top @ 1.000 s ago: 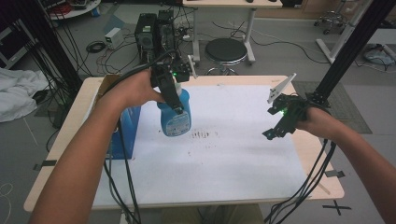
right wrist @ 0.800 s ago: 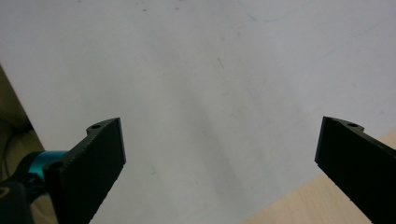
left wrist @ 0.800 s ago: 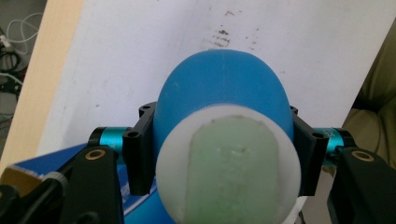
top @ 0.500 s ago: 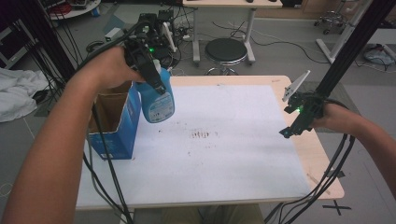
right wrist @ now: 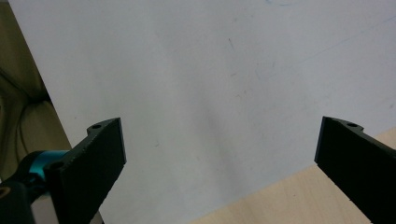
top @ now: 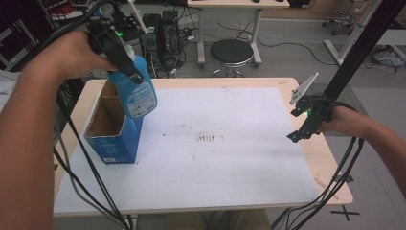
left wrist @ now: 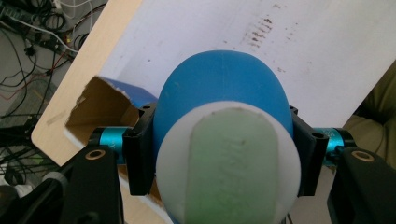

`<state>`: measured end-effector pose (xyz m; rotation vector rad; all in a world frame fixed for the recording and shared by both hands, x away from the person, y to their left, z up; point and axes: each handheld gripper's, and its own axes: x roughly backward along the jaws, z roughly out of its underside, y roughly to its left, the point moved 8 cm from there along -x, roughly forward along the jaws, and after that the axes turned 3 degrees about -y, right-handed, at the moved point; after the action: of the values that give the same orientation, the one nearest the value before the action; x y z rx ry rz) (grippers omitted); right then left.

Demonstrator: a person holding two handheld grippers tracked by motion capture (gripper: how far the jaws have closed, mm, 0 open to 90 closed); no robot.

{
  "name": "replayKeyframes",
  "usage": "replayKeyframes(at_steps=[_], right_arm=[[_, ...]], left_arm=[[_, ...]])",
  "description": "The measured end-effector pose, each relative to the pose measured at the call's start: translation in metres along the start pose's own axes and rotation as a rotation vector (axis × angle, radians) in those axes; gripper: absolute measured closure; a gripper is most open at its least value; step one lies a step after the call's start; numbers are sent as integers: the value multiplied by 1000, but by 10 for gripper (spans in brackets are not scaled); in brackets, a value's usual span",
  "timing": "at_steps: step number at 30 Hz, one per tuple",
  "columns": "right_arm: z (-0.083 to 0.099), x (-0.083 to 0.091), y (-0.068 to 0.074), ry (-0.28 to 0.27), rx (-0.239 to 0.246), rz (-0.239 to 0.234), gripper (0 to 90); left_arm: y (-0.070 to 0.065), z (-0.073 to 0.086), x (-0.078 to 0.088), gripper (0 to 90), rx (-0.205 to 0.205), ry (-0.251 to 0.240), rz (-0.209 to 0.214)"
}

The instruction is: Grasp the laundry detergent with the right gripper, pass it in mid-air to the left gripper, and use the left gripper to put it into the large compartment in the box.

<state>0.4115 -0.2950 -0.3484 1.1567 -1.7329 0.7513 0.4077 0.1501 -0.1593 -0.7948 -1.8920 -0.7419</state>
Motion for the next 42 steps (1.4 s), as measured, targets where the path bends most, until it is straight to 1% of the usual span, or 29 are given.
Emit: replayKeyframes(at_steps=[4, 8, 12, 19, 22, 26, 29, 34, 39, 42], right_arm=[[-1, -1, 0, 0, 0, 2, 9], [-4, -2, -1, -1, 4, 14, 9], [-7, -4, -1, -7, 12, 17, 9], [-9, -5, 0, -8, 17, 21, 9], [-9, -4, 1, -12, 21, 18, 9], [-10, -6, 1, -11, 11, 21, 9], [-11, -8, 2, -10, 23, 19, 9], [-12, -10, 4, -2, 19, 18, 9], [-14, -13, 5, 0, 23, 18, 9], [-16, -15, 7, -2, 25, 13, 9]], left_arm=[[13, 13, 10, 382, 28, 1, -28], [22, 24, 14, 382, 47, 1, -55], [29, 33, 13, 382, 57, 15, -70], [40, 46, 4, 382, 84, 26, -82], [43, 51, -2, 381, 91, 37, -85], [47, 57, -10, 382, 97, 44, -87], [51, 62, -16, 382, 101, 45, -91], [56, 71, -28, 382, 119, 39, -82], [57, 81, -48, 382, 121, 45, -80], [56, 87, -63, 382, 125, 43, -65]])
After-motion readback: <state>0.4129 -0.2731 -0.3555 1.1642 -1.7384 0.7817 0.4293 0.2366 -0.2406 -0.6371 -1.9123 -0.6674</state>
